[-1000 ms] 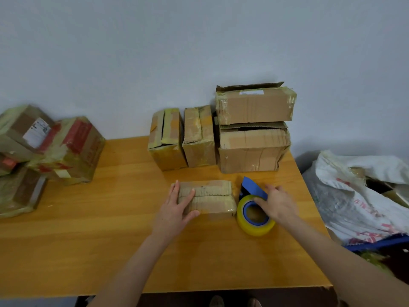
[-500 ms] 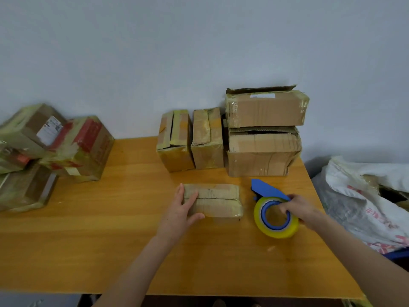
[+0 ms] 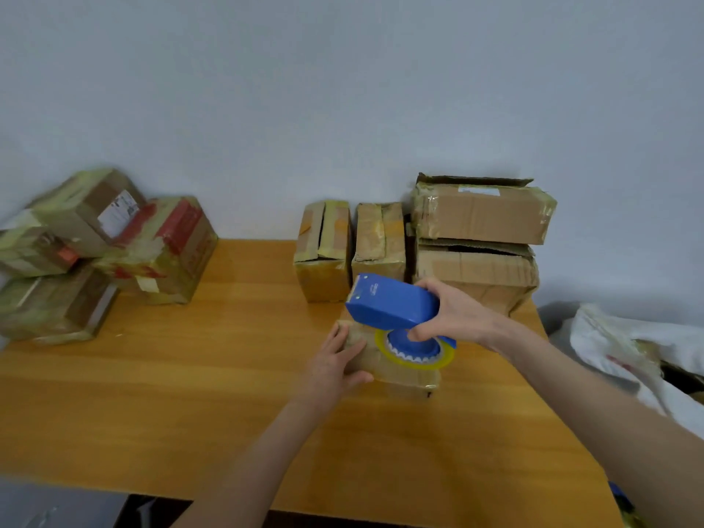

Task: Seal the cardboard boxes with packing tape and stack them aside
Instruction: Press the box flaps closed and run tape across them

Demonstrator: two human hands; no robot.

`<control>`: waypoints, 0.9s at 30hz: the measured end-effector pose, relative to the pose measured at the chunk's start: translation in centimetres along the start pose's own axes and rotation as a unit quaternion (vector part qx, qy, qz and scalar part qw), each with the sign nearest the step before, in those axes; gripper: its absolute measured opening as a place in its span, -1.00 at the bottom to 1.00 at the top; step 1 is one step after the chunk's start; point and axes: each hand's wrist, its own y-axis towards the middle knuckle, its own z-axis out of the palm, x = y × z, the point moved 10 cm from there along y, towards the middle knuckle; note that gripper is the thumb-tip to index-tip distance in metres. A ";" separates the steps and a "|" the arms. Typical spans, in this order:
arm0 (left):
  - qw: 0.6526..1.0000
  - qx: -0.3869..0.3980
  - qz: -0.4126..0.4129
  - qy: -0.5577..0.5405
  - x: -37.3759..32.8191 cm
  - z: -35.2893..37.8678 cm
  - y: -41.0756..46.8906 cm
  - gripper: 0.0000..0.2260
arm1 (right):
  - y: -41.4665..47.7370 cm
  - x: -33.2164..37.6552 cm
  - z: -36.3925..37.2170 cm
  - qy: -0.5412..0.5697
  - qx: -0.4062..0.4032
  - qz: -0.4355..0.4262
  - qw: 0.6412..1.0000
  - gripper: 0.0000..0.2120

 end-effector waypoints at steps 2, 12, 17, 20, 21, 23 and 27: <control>0.996 -0.021 -0.007 -0.082 0.8 -0.8 0.0 -0.50 | 0.8 -0.4 1.1 -0.035 0.009 -0.007 0.999 -0.43; 0.790 -0.002 -0.338 -0.511 3.0 -2.1 -0.6 -0.49 | 1.4 -0.8 1.5 -0.068 0.018 -0.009 0.997 -0.32; 0.795 0.001 -0.321 -0.514 3.0 -2.4 0.2 -0.91 | 1.6 -1.0 1.5 -0.084 0.017 -0.013 0.996 -0.40; 0.811 -0.042 -0.320 -0.488 3.9 -3.6 0.2 -0.92 | 2.0 -0.4 1.6 -0.116 0.007 -0.024 0.993 -0.41; 0.818 -0.053 -0.320 -0.475 4.1 -4.1 0.1 -0.92 | 2.1 0.0 1.7 -0.128 0.003 -0.030 0.991 -0.42; 0.827 -0.070 -0.325 -0.453 4.4 -4.9 0.0 -0.92 | 2.3 1.0 1.8 -0.149 -0.002 -0.043 0.988 -0.44; 0.835 -0.085 -0.319 -0.441 5.1 -5.4 -0.3 -0.88 | 2.4 2.0 2.2 -0.179 0.005 -0.057 0.982 -0.43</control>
